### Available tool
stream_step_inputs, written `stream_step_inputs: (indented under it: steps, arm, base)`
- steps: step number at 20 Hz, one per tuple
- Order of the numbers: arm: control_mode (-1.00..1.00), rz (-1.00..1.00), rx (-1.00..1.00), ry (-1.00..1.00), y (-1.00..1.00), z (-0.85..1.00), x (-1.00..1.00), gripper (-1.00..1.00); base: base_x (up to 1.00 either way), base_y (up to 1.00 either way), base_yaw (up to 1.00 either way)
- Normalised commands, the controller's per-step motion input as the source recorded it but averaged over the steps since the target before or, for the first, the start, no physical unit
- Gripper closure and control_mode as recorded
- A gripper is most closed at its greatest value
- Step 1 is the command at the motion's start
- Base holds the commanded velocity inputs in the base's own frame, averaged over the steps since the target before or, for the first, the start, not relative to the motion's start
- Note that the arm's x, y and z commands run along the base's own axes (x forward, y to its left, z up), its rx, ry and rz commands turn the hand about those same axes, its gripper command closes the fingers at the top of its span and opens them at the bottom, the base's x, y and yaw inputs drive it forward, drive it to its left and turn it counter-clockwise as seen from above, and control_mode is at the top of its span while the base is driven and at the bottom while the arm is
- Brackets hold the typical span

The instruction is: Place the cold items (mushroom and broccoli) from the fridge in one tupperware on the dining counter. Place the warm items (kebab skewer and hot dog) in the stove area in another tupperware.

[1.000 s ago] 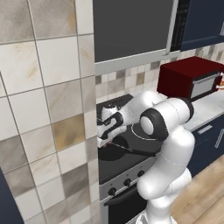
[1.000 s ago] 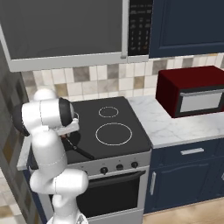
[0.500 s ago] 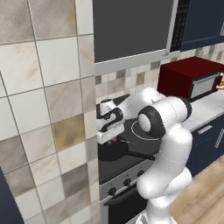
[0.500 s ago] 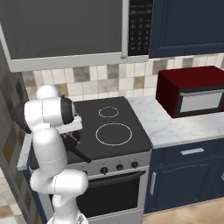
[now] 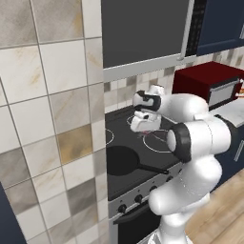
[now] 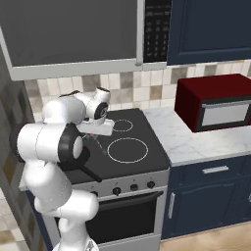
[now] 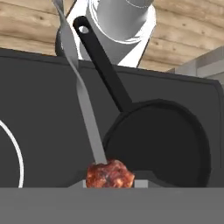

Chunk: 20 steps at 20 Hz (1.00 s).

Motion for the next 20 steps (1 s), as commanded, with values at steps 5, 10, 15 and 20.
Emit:
stream_step_inputs:
  steps: [5, 10, 15, 20]
  arm:
    - [-1.00, -0.06, 0.51, -0.24, -1.00, 0.46, -0.69, 1.00]
    - [-1.00, -0.05, 0.21, -0.34, -0.89, 0.12, -1.00, 1.00]
    - [-1.00, 0.03, -0.33, -0.26, -0.44, 0.50, -1.00, 1.00]
    - [-1.00, 0.12, -0.68, -0.25, -0.05, 0.46, -1.00, 1.00]
  base:
    - [0.00, 0.00, 0.00]
    - [0.00, 0.00, 0.00]
    - [0.00, 0.00, 0.00]
    - [0.00, 0.00, 0.00]
